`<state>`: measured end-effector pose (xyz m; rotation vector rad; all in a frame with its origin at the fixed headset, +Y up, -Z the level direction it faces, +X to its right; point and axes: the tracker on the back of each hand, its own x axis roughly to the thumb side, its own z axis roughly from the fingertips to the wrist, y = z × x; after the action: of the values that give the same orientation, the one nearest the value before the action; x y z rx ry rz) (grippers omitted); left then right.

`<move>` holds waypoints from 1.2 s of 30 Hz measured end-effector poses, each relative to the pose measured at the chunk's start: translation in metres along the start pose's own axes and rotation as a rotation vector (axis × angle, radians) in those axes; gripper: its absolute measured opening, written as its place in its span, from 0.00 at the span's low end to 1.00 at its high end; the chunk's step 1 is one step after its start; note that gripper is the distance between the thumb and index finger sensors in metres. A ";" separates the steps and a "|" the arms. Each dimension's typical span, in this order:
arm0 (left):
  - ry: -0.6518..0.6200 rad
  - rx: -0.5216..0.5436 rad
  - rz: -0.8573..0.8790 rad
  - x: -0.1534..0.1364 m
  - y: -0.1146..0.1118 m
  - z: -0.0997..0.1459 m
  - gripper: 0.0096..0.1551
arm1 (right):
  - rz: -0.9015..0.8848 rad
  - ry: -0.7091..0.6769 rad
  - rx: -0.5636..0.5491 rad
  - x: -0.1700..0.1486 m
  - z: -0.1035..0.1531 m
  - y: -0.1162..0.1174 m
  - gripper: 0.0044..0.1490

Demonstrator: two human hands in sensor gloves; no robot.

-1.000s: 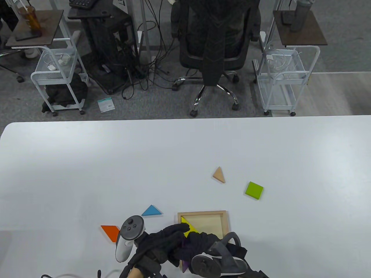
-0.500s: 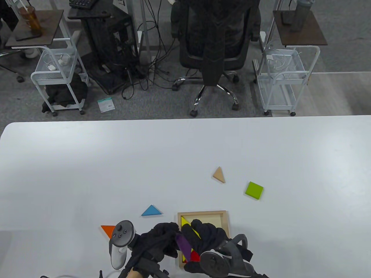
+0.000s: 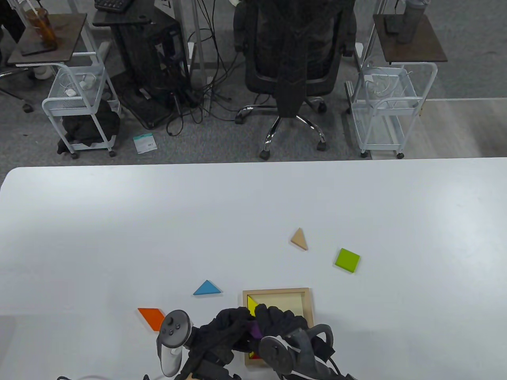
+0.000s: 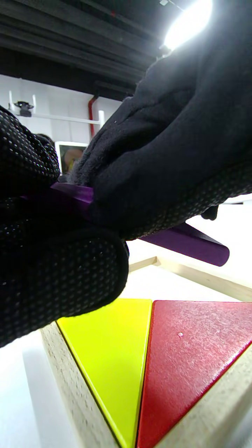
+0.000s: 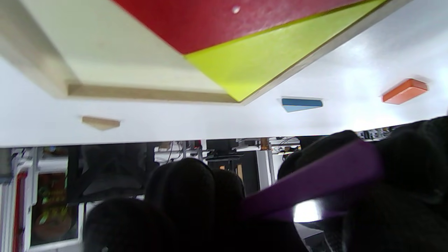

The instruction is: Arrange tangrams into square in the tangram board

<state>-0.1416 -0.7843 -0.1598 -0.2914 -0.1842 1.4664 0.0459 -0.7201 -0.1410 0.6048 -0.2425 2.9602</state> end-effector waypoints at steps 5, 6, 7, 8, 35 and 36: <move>-0.020 -0.003 -0.010 0.002 0.000 0.001 0.22 | 0.088 0.009 -0.047 0.010 -0.002 -0.003 0.47; -0.040 -0.015 -0.014 0.004 0.000 0.002 0.24 | 0.080 0.025 -0.051 0.010 -0.004 -0.004 0.47; -0.064 -0.024 -0.031 0.006 0.000 0.002 0.28 | 0.073 0.041 -0.049 0.008 -0.006 -0.004 0.47; -0.099 -0.024 -0.081 0.011 0.002 0.004 0.32 | 0.080 0.067 -0.037 0.005 -0.009 -0.006 0.46; 0.005 0.070 -1.181 0.024 0.033 0.013 0.49 | 0.447 0.376 0.379 -0.038 -0.055 0.061 0.45; 0.003 0.069 -1.181 0.024 0.033 0.013 0.49 | 0.455 0.377 0.387 -0.038 -0.055 0.062 0.45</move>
<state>-0.1746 -0.7572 -0.1589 -0.0813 -0.2420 0.2998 0.0505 -0.7741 -0.2146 -0.0013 0.2719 3.5099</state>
